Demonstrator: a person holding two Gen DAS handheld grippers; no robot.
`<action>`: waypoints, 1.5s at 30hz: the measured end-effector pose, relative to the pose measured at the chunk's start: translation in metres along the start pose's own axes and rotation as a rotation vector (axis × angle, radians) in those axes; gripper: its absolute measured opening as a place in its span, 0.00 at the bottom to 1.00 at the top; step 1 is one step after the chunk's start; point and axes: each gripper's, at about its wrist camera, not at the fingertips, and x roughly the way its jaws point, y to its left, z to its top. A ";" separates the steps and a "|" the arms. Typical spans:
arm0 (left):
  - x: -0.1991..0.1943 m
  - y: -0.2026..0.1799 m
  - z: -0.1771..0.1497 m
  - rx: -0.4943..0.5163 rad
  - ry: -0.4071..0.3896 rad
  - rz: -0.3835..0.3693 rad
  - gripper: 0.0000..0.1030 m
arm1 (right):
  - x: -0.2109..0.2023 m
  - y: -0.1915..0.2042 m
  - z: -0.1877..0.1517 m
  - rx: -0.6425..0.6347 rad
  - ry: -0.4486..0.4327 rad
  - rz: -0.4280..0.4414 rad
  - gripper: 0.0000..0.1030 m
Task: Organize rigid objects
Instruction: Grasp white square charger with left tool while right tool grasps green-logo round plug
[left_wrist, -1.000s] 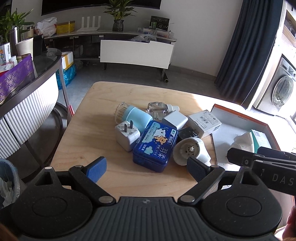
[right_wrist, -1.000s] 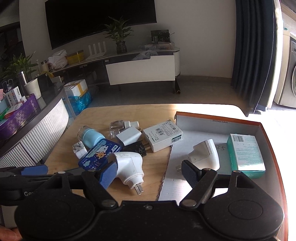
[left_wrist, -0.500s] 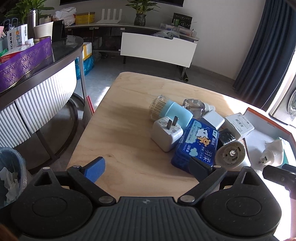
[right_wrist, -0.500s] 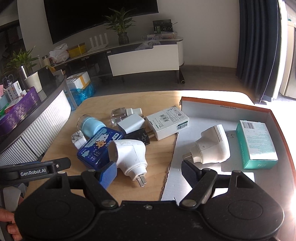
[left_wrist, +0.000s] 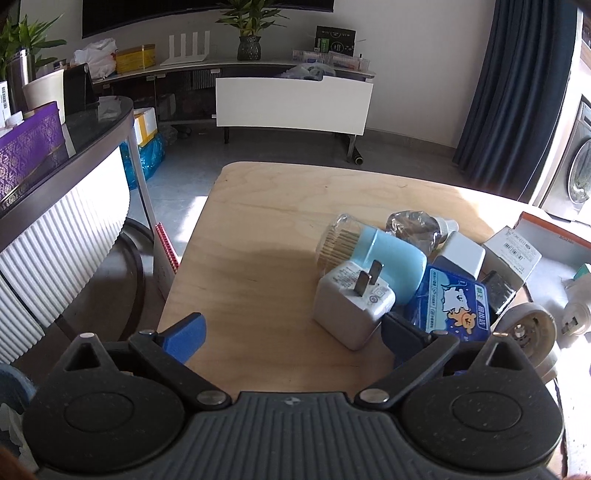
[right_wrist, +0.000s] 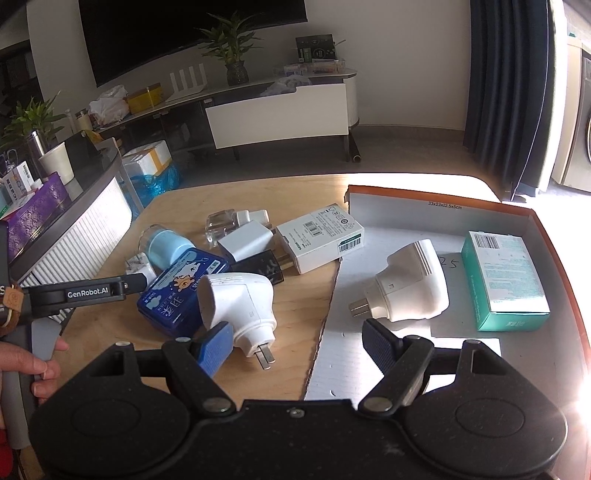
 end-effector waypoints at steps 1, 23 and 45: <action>0.002 0.000 -0.001 0.008 -0.001 -0.003 1.00 | 0.001 0.000 0.000 0.000 0.004 0.000 0.88; 0.018 -0.011 -0.002 0.113 -0.114 -0.169 0.45 | 0.022 0.002 0.000 -0.012 0.038 -0.001 0.88; -0.046 -0.003 -0.025 -0.069 -0.108 -0.157 0.45 | 0.086 0.040 0.017 -0.207 0.127 0.136 0.81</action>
